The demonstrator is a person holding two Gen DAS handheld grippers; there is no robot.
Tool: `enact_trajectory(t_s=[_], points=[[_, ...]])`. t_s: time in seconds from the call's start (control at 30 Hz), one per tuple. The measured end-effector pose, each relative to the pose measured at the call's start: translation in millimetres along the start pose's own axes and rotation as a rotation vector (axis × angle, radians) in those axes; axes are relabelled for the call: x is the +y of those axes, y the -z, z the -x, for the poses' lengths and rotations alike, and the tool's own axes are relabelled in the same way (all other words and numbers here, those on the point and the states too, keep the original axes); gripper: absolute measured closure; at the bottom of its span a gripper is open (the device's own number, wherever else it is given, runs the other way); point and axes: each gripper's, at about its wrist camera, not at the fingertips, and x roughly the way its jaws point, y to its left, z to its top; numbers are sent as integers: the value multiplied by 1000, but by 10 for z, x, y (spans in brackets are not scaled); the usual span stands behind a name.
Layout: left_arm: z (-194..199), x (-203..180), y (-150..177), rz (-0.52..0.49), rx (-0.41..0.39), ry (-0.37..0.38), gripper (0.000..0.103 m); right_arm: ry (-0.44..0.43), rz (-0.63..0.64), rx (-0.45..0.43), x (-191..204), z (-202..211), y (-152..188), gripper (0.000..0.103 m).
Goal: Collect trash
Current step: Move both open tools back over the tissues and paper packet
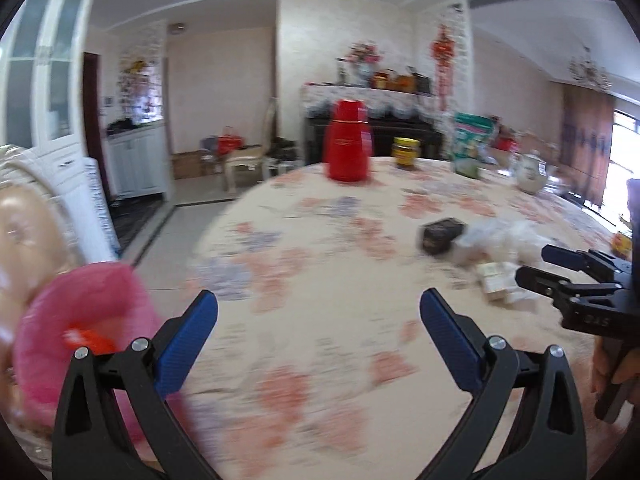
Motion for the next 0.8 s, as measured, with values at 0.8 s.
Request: enact_trajectory(t_s=[0.8], points=[[-1689,-1807,-13,-135,320,189,36,225,-301,-89,-1589,307,193,28]])
